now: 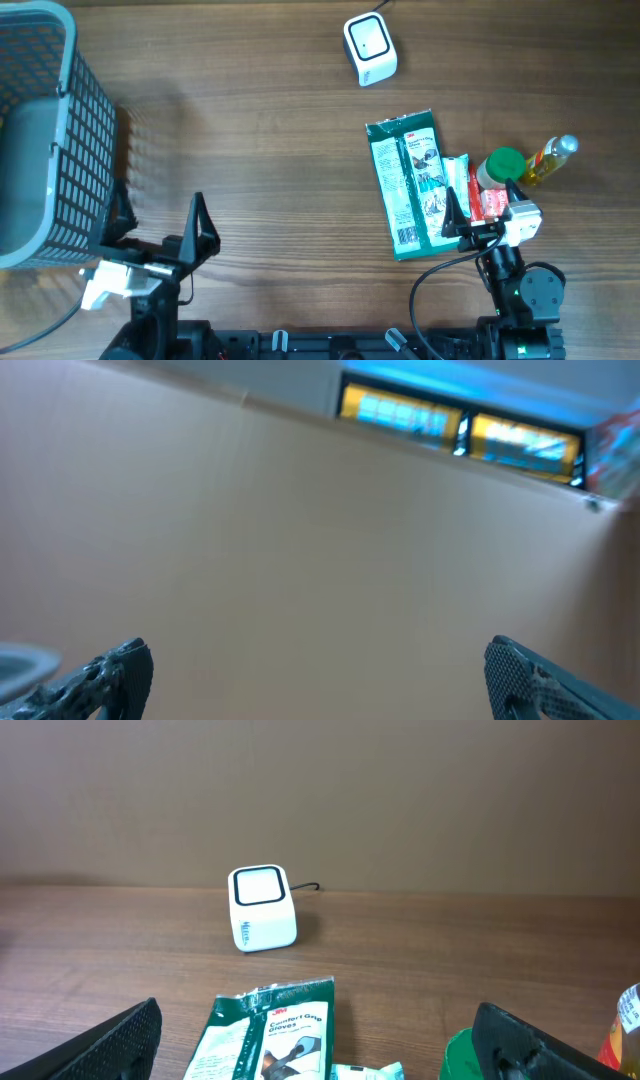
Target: Scan the item barcode
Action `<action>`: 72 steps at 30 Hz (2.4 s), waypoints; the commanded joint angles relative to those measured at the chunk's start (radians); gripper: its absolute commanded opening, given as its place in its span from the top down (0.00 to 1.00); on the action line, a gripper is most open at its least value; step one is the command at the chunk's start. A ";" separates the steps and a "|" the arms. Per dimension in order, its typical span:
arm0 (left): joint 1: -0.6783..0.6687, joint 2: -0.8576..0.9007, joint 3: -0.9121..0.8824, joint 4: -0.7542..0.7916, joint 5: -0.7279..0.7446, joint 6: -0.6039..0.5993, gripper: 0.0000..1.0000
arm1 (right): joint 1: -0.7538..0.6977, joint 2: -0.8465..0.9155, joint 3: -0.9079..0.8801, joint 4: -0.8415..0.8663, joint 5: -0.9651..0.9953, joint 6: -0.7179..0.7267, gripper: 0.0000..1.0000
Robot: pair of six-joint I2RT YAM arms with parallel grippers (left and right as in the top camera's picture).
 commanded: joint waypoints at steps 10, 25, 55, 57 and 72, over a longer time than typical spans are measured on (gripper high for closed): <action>0.011 -0.008 -0.177 -0.243 -0.081 0.013 0.00 | -0.005 -0.011 -0.001 0.005 -0.016 -0.011 0.00; 0.010 -0.008 -0.189 -0.481 -0.035 0.274 0.00 | -0.005 -0.011 -0.001 0.005 -0.016 -0.011 0.00; 0.011 -0.008 -0.189 -0.481 -0.036 0.274 0.00 | -0.005 -0.011 -0.001 0.006 -0.016 -0.011 0.00; 0.011 -0.008 -0.189 -0.481 -0.036 0.274 0.00 | -0.005 -0.011 -0.001 0.005 -0.016 -0.011 0.00; 0.011 -0.008 -0.189 -0.481 -0.036 0.274 0.00 | -0.005 -0.011 -0.001 0.005 -0.016 -0.011 0.00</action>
